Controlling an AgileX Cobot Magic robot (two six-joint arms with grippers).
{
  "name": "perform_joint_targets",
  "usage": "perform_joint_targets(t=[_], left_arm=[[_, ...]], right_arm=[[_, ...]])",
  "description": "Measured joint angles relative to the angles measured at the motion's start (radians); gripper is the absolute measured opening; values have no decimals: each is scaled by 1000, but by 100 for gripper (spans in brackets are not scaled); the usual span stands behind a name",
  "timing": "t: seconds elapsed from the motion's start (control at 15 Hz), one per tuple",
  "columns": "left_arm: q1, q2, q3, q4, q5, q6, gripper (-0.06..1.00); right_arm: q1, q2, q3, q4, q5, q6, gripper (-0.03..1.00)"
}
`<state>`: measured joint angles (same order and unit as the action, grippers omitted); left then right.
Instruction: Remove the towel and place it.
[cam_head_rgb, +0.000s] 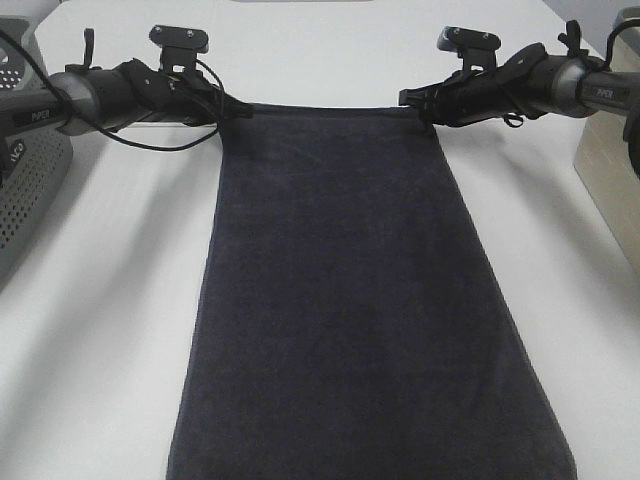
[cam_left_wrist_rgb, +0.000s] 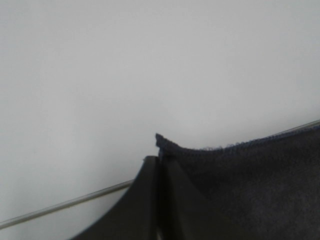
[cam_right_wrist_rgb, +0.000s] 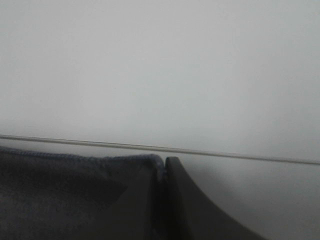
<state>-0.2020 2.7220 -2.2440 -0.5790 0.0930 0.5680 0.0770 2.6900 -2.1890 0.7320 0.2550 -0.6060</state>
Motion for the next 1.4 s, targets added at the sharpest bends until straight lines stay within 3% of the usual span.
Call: perform_joint_targets(t=[0.07,0.13,0.27,0.47,0.6,0.73,0.8,0.93,1.07,1.2,1.27,1.4], left_arm=[[-1,6,0,0,-12,0,0],[-1,15,0,0,-26,0,8],[-5,28,0,-2,-93,0,30],[-16,32,0,-11,-176,-39,61],[-19,32,0,-17,-195,-77,68],[-20,31,0,-12,-171,-88,68],[-20,17,0,9,-116,-88,68],[-20,-66,0,84,102,-89,68],[-20,-179,0,125,330,-117,68],[-20,-297,0,205,532,-263,68],[-20,-327,0,241,575,-308,68],[-24,-432,0,408,758,-520,69]], right_arm=[[0,2,0,0,-4,0,11],[0,9,0,1,-22,0,29],[0,9,0,16,-48,0,52],[0,9,0,33,-62,0,60],[0,9,0,39,-46,0,61],[0,0,0,38,31,0,61],[-2,-14,0,35,90,0,61],[-3,-99,0,-4,294,21,62],[-3,-198,0,-100,452,130,69],[-3,-304,0,-256,610,260,77],[-3,-334,0,-298,654,277,78],[-3,-444,-7,-417,800,336,79]])
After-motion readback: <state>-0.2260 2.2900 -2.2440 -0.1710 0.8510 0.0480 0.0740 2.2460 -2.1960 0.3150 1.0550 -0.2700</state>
